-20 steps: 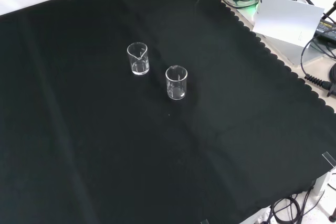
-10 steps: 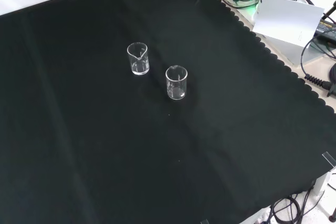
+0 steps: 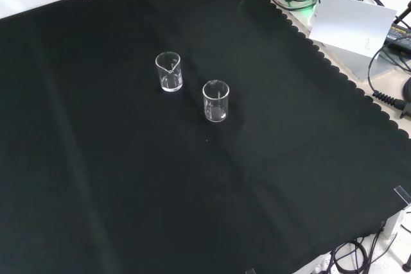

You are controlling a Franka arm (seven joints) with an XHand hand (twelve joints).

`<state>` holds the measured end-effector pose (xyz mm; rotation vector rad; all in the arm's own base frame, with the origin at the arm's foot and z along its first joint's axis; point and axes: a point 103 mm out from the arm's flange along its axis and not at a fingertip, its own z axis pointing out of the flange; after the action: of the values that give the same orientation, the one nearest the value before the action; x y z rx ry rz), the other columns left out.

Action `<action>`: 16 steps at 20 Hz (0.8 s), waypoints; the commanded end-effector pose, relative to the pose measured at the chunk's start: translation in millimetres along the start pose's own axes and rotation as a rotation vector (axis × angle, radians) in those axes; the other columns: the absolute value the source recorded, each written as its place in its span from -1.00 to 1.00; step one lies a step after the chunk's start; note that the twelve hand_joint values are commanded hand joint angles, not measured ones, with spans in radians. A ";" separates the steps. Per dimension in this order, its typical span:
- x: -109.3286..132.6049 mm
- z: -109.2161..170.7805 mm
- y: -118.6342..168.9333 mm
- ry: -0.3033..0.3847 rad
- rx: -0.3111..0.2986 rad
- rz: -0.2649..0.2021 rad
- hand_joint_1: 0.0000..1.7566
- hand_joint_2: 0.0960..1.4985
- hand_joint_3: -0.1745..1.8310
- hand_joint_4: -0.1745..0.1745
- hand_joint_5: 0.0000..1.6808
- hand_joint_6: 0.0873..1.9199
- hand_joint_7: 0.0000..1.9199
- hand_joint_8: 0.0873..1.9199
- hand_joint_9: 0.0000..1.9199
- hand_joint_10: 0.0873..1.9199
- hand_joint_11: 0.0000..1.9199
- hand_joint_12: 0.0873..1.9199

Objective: Pick up the beaker on the right.

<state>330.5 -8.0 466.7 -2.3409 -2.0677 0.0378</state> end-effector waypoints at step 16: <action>-48.8 120.8 152.9 0.154 0.114 -0.035 -0.80 0.58 -0.57 -0.02 -0.83 -1.00 -1.00 -0.89 -0.99 -0.48 -1.00 0.06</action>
<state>425.0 -47.6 382.7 -2.2290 -1.9861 0.0607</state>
